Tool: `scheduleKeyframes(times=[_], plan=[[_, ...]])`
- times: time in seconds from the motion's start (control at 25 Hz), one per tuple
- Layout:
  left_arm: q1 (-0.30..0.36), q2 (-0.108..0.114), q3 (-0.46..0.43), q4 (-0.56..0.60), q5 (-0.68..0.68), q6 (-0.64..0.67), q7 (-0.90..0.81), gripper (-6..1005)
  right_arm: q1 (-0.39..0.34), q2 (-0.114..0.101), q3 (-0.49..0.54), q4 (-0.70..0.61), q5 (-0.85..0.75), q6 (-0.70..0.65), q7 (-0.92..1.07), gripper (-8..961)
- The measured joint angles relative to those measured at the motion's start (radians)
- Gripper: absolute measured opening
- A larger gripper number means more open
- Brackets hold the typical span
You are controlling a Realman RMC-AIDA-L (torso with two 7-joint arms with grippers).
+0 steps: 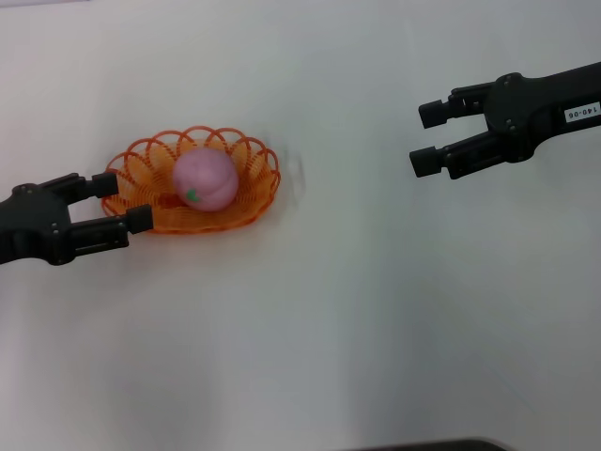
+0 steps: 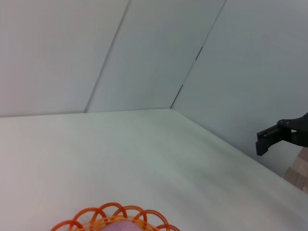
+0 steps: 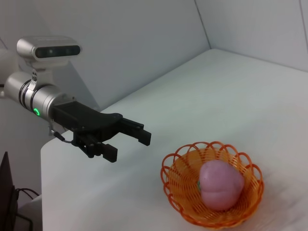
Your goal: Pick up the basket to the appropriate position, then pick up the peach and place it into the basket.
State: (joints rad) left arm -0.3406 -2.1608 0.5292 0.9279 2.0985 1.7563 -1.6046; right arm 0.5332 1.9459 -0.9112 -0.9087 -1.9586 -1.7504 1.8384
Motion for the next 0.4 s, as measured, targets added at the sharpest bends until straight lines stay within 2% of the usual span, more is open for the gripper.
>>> scheduleKeyframes(times=[0.4], plan=[[-0.002,-0.001,0.000,-0.003,0.000,0.000,0.000,874,-0.003,0.000,0.004,-0.001,-0.001,0.006,-0.004,956]])
